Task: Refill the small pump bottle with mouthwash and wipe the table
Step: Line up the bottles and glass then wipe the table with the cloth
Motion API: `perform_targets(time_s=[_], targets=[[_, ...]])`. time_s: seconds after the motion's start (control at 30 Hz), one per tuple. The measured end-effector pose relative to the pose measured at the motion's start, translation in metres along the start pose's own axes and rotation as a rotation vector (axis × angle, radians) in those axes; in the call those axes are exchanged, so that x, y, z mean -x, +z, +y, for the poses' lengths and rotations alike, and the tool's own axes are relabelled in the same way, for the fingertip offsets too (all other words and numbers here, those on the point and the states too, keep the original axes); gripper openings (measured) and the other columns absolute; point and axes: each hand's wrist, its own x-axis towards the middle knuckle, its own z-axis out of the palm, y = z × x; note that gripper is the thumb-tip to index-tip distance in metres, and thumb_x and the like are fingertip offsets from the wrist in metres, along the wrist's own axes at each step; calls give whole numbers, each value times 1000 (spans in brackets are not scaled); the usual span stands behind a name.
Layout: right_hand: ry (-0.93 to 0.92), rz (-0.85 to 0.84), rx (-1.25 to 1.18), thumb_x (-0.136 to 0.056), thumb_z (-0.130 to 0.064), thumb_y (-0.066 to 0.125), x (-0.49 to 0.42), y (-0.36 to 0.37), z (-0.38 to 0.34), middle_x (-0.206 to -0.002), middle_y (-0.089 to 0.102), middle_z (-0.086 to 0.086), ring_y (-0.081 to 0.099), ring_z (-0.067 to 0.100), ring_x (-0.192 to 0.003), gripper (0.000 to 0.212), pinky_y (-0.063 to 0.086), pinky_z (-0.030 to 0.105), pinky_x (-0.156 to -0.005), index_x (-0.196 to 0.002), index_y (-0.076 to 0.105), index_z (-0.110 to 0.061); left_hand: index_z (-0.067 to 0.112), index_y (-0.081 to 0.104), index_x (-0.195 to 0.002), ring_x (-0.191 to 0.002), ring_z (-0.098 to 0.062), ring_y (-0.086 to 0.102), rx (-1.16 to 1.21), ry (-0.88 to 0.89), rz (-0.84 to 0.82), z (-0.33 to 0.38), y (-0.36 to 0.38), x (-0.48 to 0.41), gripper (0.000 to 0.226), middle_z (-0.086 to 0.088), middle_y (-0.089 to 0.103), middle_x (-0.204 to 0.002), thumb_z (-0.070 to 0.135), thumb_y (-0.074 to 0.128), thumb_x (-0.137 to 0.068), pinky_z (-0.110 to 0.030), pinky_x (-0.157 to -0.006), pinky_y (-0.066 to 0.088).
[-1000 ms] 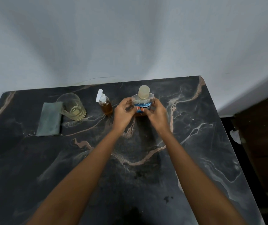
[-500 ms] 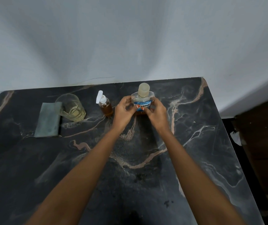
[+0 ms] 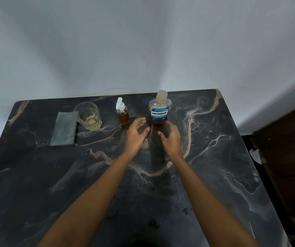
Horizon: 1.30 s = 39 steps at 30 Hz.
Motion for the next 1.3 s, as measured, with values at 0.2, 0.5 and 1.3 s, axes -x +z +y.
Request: perform_targets(time_s=[0.2, 0.5, 1.3], targets=[[-64, -108, 47, -84, -10, 61, 42, 26, -9, -123, 52, 9, 48, 22, -116, 38, 41, 35, -100, -120, 50, -10, 18, 53, -113, -109, -11, 54, 41, 3, 13, -23, -32, 39, 34, 3, 58, -110, 4, 62, -82, -23, -94, 40], [-136, -243, 32, -84, -10, 61, 79, 93, -55, -122, 54, 12, 49, 22, -115, 36, 39, 33, -101, -119, 52, -8, 15, 55, -109, -105, -14, 57, 27, -11, 135, -51, -118, 64, 32, -1, 61, -107, 0, 61, -82, -19, -88, 45], [-77, -265, 141, -90, -9, 52, 43, 279, -156, -132, 42, 15, 41, 27, -121, 32, 36, 33, -102, -122, 53, -5, -1, 45, -123, -115, -30, 47, -298, -226, 420, -100, -260, -35, 41, -19, 46, -127, 9, 58, -86, -36, -99, 38]])
